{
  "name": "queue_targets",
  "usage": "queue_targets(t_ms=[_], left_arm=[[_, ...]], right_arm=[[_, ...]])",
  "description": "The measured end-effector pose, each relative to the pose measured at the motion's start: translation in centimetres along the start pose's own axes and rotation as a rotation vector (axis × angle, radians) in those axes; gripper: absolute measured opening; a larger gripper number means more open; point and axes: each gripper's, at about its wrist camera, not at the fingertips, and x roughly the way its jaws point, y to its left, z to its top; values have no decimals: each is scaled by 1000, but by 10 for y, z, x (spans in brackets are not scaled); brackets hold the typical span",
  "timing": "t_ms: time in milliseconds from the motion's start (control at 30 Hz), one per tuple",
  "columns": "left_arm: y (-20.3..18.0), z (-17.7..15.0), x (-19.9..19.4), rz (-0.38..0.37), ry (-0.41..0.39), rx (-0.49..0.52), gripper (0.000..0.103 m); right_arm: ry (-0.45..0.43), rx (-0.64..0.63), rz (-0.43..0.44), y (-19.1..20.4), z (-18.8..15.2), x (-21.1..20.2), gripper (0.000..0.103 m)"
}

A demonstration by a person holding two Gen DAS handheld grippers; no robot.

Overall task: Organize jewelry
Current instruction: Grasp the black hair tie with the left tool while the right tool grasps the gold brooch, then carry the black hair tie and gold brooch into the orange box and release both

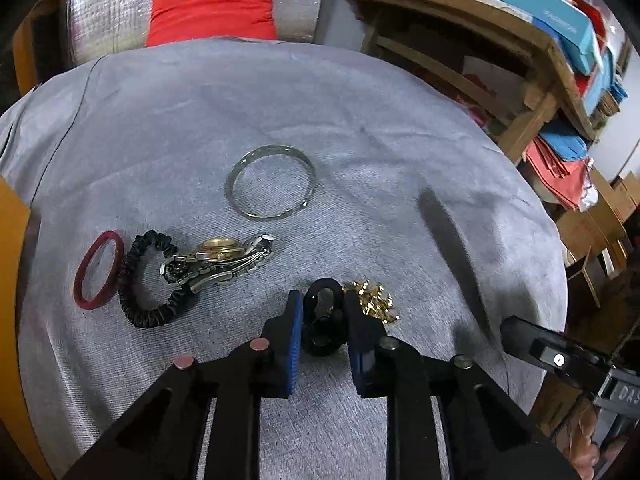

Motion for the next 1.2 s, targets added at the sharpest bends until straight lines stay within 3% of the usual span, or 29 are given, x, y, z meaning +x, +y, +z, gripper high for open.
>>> queue_targets(t_ms=[400,633,767,833,900,933,1100,1200], left_arm=[[35,-23,-59,67,-62,-24,20],[50,-36,-71,88,-54,-54,20],[54,-36,-75,79,-61,-70,20],[57,-37,-78,79,-68,-77,20],[60,-38,-81,74,-74,-89,20],[62,-39,-83,73,-74,-93,20],[62,-46,-98,74,-93,-105,19],[60,-51,-111,81,-110,-105,20]], right_arm=[[59,-198,-16,68,1,41,45],[73,-242,-101,87,2,76,57],[58,-302,-182,99,-1,83,57],[46,-350,-247,105,-6,87,54],[32,-400,-319,110,-10,90,40],[27,-417,-347,111,-11,90,37],[19,-412,-365,113,-13,85,37],[20,-374,-325,114,-14,76,37]])
